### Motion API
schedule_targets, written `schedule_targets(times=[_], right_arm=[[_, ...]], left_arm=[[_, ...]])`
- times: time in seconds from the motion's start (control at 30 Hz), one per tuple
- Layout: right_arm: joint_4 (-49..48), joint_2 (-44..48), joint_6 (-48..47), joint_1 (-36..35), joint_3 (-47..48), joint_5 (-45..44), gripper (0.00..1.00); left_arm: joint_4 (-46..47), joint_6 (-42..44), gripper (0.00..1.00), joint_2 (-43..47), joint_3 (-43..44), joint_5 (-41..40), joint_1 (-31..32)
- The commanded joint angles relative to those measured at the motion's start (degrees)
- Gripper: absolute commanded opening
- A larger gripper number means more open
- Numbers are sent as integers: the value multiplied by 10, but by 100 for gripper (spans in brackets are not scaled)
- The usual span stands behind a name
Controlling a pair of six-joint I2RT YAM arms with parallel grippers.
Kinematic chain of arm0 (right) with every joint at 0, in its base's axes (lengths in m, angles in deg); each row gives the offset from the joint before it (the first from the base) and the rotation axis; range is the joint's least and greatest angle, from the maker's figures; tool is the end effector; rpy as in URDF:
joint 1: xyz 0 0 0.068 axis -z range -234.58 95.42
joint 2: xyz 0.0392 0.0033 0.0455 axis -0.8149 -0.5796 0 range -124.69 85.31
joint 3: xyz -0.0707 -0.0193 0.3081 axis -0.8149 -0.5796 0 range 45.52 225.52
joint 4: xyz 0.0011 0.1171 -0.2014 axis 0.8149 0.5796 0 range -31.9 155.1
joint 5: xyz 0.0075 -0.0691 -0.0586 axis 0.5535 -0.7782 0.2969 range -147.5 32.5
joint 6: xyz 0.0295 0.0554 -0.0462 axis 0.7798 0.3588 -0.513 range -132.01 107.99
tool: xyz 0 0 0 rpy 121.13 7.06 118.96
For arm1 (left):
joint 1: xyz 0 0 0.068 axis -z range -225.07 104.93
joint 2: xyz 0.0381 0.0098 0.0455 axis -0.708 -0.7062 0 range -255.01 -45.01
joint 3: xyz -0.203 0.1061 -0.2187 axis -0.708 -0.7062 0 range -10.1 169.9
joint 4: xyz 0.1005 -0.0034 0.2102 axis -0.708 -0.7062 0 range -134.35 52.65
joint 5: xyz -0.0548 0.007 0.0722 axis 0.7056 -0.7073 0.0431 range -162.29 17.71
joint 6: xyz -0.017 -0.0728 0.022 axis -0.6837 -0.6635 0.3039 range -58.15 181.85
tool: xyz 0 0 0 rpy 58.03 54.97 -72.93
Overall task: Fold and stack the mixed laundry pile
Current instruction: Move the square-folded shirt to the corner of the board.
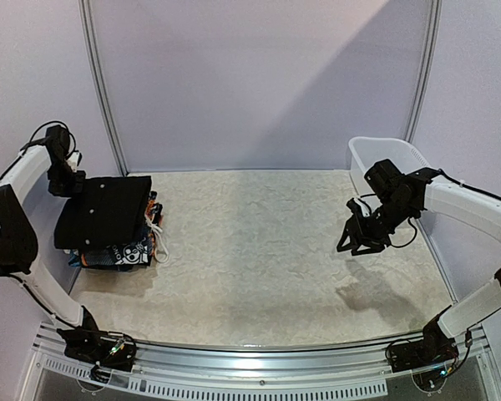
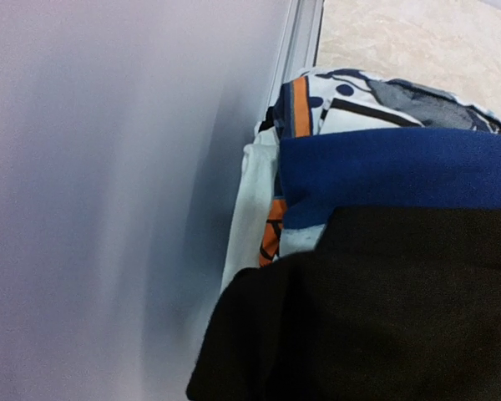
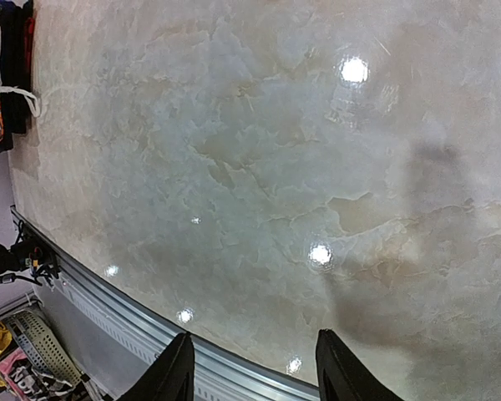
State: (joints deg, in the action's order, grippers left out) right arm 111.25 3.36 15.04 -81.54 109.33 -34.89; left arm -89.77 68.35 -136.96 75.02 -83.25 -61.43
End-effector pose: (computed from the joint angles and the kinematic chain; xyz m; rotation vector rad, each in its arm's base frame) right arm 0.2047 0.1327 0.2816 -0.0948 2.9391 0.7434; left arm 0.3052 0.1028 0.3368 -0.2947 2.6103 0.3901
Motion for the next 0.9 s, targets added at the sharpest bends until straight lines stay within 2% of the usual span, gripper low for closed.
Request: schedule_targets(times=[0.0, 0.3, 0.53, 0.67, 0.7, 0.83, 0.87], right_arm=[[13, -3, 6, -3, 13, -11, 50], [3, 7, 12, -3, -1, -11, 50], [-17, 28, 27, -3, -27, -9, 50], [-24, 33, 29, -3, -31, -8, 50], [-26, 34, 30, -3, -31, -7, 50], [-35, 33, 31, -3, -33, -3, 50], [-37, 33, 32, -3, -33, -2, 50]], left_arm=[[35, -21, 0, -21, 13, -48, -16], [27, -31, 1, -48, 42, -26, -19], [1, -62, 51, -26, 66, -11, -17], [-29, -87, 74, -17, 97, 8, -16], [-36, -90, 78, -12, 105, 16, -16], [-63, -102, 81, 11, 123, 33, -9], [-64, -106, 86, 20, 121, 38, -8]])
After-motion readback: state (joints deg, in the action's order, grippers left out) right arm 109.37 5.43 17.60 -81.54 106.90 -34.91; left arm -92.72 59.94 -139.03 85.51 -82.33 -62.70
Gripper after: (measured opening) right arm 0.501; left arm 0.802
